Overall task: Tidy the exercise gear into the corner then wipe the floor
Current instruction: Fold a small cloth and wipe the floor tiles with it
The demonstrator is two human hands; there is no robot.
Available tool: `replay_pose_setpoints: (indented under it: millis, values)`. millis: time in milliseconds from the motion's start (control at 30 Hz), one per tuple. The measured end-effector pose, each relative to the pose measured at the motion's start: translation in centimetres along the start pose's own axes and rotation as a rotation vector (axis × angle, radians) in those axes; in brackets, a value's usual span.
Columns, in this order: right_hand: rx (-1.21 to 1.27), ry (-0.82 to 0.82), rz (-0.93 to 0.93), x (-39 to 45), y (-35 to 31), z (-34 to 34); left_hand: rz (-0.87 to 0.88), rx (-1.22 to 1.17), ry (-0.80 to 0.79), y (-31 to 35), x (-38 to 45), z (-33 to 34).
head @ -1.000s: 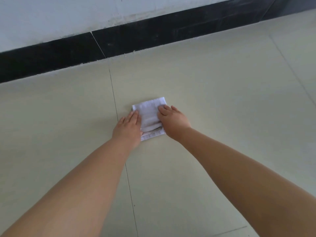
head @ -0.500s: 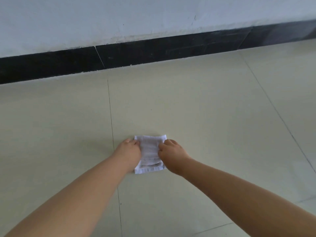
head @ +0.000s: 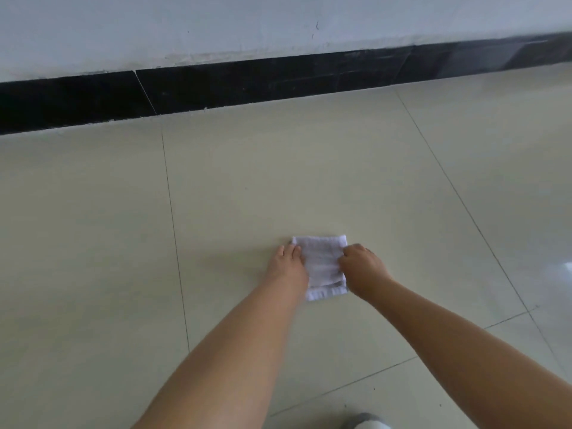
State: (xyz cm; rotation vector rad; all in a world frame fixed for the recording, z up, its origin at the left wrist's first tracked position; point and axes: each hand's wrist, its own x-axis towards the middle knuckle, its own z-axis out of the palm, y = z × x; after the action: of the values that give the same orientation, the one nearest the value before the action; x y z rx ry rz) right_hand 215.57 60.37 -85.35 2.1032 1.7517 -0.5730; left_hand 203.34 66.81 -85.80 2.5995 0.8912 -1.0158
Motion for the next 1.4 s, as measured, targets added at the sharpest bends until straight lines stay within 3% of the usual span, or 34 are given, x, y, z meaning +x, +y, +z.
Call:
replay_pose_setpoints:
  millis: [200, 367, 467, 600, 867, 967, 1167, 1400]
  values:
    - [0.207, 0.147, -0.071, 5.6, -4.3, -2.2, -0.204, 0.012, -0.022, -6.5, -0.6, -0.4]
    - [0.281, 0.162, -0.366, 7.7, -13.0, -2.5, -0.342, -0.006, -0.112, -13.5, -5.5, 4.2]
    - [0.363, 0.067, -0.449, 5.4, -16.2, -0.9, -0.36, -0.075, -0.196, -14.0, -9.1, 7.2]
    - [0.209, 0.129, -0.629, 1.9, -14.1, 2.8, -0.281, -0.153, -0.212, -10.9, -11.2, 8.7]
    - [0.019, -0.04, -0.395, -2.8, -3.0, 3.4, -0.047, -0.242, -0.134, -1.6, -8.3, 5.4]
    - [-0.062, -0.019, -0.259, -0.7, -0.5, 1.4, -0.016, -0.235, -0.05, -0.6, -4.6, 3.2]
    - [-0.086, -0.102, -0.124, 5.9, -2.8, -2.7, -0.124, -0.069, -0.03, -5.3, 0.4, -2.2]
    - [-0.032, -0.321, -0.154, 7.1, -12.4, -5.7, -0.201, -0.04, -0.07, -12.1, -2.4, 0.0]
